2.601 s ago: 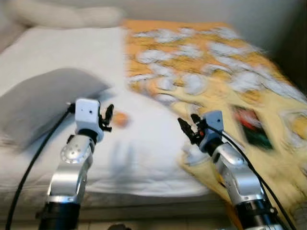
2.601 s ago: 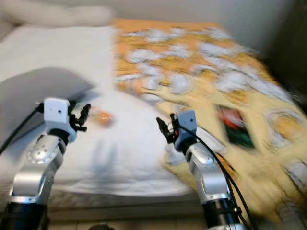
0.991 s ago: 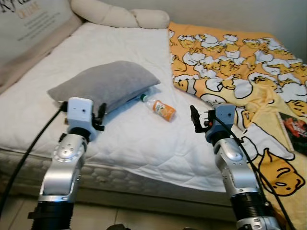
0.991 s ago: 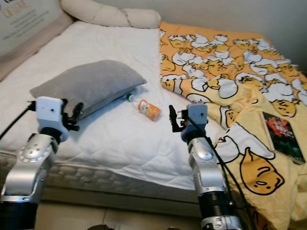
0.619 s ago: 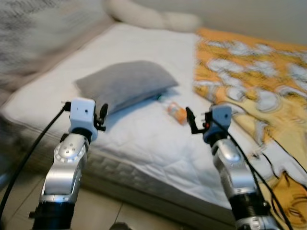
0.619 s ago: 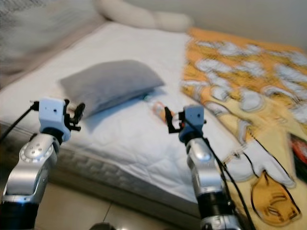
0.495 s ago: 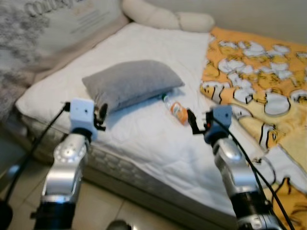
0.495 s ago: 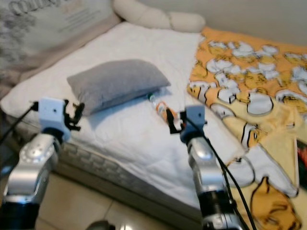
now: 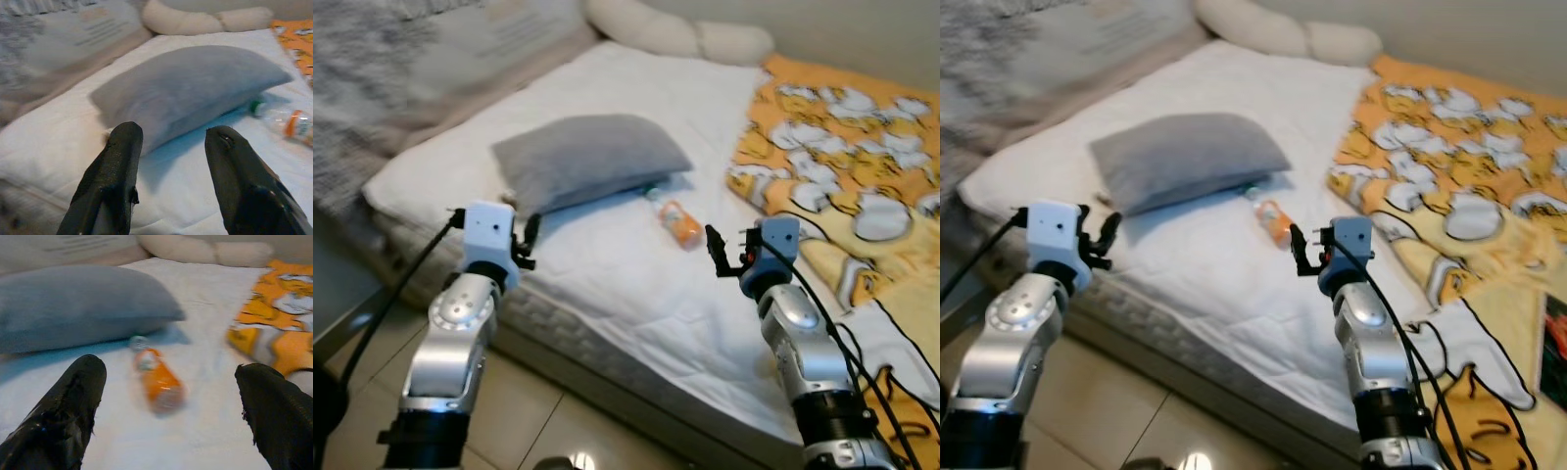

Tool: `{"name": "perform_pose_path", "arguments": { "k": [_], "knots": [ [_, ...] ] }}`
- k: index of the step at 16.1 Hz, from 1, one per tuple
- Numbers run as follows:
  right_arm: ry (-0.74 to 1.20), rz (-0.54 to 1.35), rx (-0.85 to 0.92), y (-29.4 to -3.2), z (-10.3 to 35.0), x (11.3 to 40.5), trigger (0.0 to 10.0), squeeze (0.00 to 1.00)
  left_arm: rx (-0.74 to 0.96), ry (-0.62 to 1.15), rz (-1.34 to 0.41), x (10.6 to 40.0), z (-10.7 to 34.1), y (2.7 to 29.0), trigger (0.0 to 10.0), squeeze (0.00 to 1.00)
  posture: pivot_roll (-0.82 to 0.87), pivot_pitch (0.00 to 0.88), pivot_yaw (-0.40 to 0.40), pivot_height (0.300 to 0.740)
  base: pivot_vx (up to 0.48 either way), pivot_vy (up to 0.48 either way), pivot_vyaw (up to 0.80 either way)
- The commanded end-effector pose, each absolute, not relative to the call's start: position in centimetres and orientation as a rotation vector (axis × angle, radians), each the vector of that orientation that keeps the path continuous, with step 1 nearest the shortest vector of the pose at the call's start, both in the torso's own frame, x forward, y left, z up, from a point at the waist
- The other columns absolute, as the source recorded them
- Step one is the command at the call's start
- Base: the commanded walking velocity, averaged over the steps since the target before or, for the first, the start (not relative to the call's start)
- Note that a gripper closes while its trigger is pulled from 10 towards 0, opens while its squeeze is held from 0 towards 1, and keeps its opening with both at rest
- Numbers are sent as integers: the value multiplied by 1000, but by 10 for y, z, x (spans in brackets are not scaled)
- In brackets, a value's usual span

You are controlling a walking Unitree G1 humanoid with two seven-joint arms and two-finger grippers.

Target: Clean up the room

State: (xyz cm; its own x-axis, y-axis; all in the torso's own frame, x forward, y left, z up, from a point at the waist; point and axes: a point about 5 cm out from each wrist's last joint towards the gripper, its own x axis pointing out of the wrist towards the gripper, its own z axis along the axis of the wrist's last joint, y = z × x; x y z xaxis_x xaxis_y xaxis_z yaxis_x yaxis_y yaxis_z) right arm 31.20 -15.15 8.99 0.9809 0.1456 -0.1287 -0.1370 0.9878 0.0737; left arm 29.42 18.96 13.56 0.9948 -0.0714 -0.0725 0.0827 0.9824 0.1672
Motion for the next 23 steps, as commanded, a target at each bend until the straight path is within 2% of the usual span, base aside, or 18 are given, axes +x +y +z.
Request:
{"name": "perform_pose_path", "arguments": {
  "k": [1,4,15,17,18,19,20,21,22,23],
  "knots": [
    [136,169,72,-146,91,312,10000,1000,180,54,-85,295,139,189,10000,0,-23,0,-22,740,292,0,775],
    [142,165,70,-146,91,312,10000,1000,186,55,-84,295,139,189,10000,0,-23,0,-22,740,294,0,773],
    [154,183,57,-143,90,312,10000,1000,195,58,-90,295,139,190,10000,0,-24,0,-19,740,297,0,0],
    [177,192,87,-142,91,313,10000,1000,225,105,-170,293,134,184,10000,0,-23,0,-20,740,0,0,0],
    [196,193,80,-144,90,314,10000,945,233,110,-208,291,133,181,10000,0,-23,0,-20,740,0,0,0],
    [227,185,73,-147,90,317,10000,278,252,127,-257,290,133,178,10000,0,-23,0,-17,740,0,0,0],
    [261,183,66,-149,89,322,10000,98,284,143,-299,289,132,176,10000,0,-24,0,-14,740,0,0,0],
    [353,176,-17,-156,86,336,10000,0,316,199,-400,287,129,173,10000,0,-9,0,-19,740,0,0,0],
    [399,181,-39,-161,87,347,10000,976,342,254,-484,286,126,171,10000,0,-3,0,-20,740,0,0,0],
    [421,158,-46,-168,90,356,10000,1000,378,285,-561,284,124,170,10000,0,2,0,-21,740,0,0,0]
  ]
}}
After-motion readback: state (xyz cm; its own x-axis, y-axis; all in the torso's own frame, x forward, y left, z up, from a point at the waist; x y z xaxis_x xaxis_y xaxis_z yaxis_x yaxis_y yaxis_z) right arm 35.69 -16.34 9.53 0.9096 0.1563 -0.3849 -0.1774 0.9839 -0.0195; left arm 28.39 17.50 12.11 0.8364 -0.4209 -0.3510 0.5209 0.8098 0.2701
